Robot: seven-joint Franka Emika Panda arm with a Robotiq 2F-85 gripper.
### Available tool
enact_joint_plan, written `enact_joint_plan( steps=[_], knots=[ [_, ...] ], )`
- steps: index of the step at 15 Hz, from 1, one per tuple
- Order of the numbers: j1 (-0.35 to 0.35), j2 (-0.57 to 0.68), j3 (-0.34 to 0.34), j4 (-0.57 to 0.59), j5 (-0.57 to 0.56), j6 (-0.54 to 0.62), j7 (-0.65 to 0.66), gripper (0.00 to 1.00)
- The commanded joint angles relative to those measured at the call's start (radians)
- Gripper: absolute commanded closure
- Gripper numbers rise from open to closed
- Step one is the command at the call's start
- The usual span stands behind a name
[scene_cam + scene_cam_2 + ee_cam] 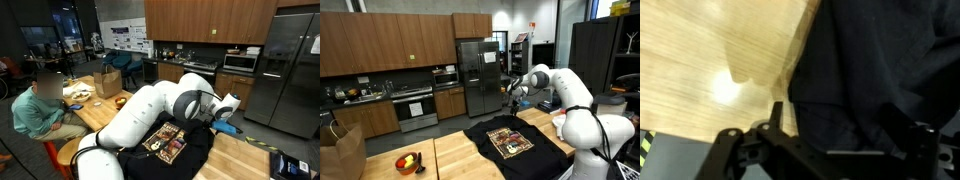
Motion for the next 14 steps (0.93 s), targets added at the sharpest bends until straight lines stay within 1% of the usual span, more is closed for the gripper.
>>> enact_joint_plan(
  steps=[1,3,4,7,10,11,14],
  knots=[
    [-0.002,0.019,0.002,0.028,0.000,-0.009,0.017,0.31],
    [-0.005,0.028,0.001,0.034,0.001,-0.021,0.027,0.46],
    [-0.004,0.032,0.000,0.039,-0.001,-0.023,0.034,0.55],
    [-0.005,0.034,-0.003,0.038,-0.001,-0.028,0.058,0.79],
    [0.013,0.007,-0.018,0.015,-0.020,-0.032,0.103,0.98],
    [0.019,-0.008,-0.021,0.001,-0.027,-0.026,0.117,1.00],
    [0.035,-0.067,-0.028,-0.060,-0.052,0.011,0.141,0.99]
  ],
)
